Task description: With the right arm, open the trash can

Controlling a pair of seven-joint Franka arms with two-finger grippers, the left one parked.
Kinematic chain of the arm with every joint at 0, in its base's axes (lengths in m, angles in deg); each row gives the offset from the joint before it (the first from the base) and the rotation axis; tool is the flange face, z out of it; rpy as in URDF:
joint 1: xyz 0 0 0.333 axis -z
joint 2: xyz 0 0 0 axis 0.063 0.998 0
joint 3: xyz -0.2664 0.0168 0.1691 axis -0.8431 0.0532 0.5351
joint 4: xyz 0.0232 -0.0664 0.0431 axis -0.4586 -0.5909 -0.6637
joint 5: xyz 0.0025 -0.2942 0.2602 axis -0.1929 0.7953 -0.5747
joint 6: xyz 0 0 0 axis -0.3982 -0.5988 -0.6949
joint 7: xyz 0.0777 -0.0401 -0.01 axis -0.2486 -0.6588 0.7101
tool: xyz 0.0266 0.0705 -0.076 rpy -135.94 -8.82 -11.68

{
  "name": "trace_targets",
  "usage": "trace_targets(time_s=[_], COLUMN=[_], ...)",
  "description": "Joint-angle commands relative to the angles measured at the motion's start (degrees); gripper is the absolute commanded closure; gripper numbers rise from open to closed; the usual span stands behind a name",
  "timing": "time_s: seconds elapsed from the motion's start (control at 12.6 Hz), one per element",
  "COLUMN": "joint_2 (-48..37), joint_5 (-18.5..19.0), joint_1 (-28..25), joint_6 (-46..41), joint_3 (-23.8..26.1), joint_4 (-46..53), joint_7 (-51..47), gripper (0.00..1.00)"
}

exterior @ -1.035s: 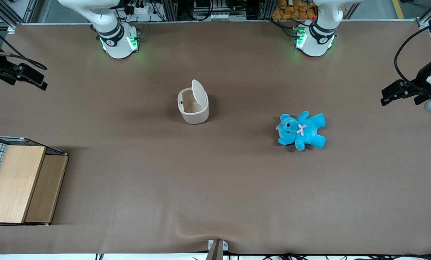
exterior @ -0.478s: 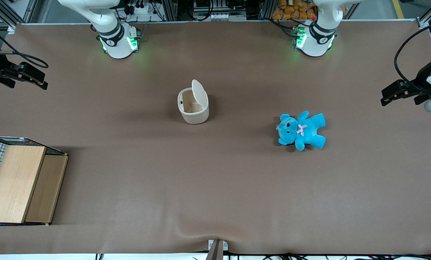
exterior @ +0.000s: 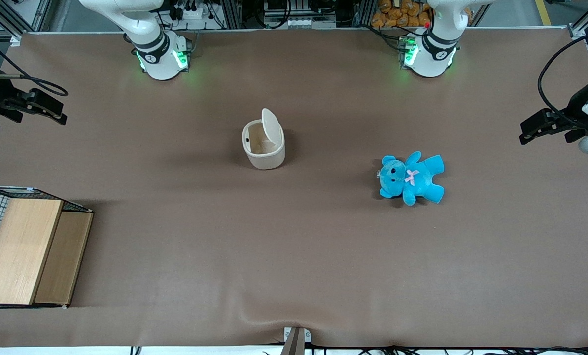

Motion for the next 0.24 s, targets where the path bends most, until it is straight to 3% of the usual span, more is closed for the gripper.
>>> trace_targets(time_s=[0.0,0.16], joint_2=[0.2,0.2], joint_5=[0.9,0.9], joint_1=[-0.5,-0.5], joint_6=[-0.1,0.0], joint_3=[-0.6,-0.6], joint_4=[0.7,0.7], joint_7=[0.5,0.4], gripper=[0.0,0.0])
